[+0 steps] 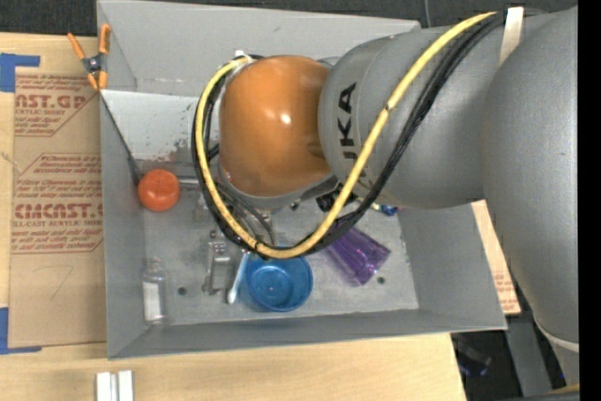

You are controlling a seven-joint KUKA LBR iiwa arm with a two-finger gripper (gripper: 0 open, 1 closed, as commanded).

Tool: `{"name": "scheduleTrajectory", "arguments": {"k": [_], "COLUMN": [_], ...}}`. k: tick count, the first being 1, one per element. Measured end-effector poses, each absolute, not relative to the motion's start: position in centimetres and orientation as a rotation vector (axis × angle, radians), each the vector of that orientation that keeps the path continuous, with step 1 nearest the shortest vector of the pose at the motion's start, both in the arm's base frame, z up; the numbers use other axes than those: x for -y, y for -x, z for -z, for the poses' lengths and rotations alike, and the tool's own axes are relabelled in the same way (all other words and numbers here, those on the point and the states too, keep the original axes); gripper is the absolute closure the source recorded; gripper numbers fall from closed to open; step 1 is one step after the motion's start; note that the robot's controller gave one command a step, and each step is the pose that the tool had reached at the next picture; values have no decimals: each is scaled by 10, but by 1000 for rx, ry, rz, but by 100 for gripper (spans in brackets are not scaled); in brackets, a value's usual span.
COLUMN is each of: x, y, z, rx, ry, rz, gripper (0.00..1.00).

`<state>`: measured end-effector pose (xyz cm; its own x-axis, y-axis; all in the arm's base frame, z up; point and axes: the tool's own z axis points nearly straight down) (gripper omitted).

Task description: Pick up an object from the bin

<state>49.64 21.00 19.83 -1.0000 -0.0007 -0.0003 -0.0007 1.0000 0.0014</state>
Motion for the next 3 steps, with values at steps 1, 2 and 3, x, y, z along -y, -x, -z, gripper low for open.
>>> {"name": "scheduleTrajectory", "arguments": {"k": [1,2,3], "x": [-123,-130,-64], "y": [-496,-500,-497], "z": [-104,-131,-98], "rx": [-3133,-3140,-3126], "ry": [260,135,390], "rz": [-2,-5,3], "gripper": [0,0,0]}}
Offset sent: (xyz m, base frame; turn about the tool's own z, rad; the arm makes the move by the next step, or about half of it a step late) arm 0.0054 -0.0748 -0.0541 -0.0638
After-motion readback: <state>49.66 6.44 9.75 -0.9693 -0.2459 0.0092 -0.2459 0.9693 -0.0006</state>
